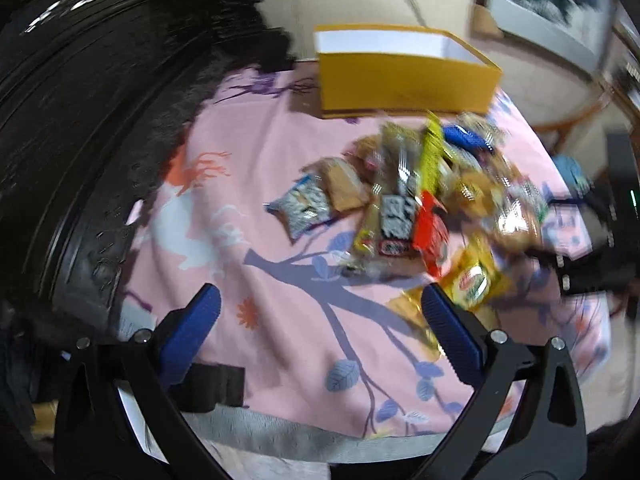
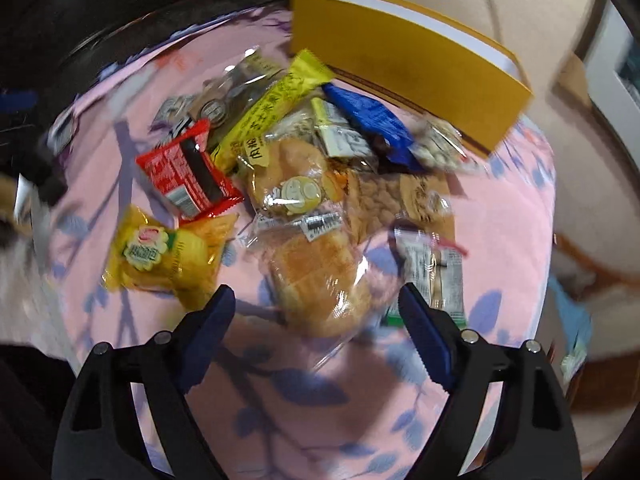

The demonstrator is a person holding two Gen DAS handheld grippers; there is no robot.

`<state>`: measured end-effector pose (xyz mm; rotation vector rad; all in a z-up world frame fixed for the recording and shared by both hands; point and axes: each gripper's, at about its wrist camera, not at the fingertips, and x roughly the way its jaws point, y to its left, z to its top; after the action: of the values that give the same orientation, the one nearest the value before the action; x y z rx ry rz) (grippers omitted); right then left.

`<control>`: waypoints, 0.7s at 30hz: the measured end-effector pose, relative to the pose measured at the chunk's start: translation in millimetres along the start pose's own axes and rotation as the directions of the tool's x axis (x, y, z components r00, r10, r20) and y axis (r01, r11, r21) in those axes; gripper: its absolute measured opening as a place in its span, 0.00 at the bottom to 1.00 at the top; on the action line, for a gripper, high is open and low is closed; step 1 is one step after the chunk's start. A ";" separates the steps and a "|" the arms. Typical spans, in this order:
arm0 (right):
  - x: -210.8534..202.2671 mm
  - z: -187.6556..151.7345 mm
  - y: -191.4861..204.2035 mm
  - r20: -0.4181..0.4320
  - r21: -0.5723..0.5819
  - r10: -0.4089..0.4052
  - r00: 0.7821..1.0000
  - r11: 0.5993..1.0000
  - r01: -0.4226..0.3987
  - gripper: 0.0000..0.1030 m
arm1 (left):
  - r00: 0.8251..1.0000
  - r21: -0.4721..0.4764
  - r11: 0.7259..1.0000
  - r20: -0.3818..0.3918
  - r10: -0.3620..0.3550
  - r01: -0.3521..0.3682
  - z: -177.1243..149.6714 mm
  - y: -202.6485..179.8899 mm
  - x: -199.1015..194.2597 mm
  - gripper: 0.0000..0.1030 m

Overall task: Organize snacks
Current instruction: 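Grasp the round bread bun with the right tool while the left tool approaches the yellow bread pack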

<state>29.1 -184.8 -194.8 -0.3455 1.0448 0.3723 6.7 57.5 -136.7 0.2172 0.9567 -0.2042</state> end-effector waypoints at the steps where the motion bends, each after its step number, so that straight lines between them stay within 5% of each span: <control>1: 3.5 1.2 -0.5 -0.001 -0.024 0.008 1.000 1.000 -0.008 0.83 | 1.000 0.033 0.999 0.007 -0.015 0.015 -4.2 -4.5 2.9 0.98; 8: 29.6 8.2 1.9 -0.021 -0.164 0.052 0.998 0.985 -0.054 0.81 | 0.996 0.069 0.994 -0.025 -0.088 0.089 -20.2 -17.3 21.4 0.98; 21: 49.3 7.4 2.9 -0.026 -0.188 0.084 0.996 0.978 -0.087 0.55 | 0.988 0.148 0.977 -0.026 -0.153 0.155 -21.4 -44.1 24.6 0.98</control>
<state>55.8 -172.4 -235.2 -0.4754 1.0469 0.5486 -8.0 19.1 -173.0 0.2830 0.9742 -0.4184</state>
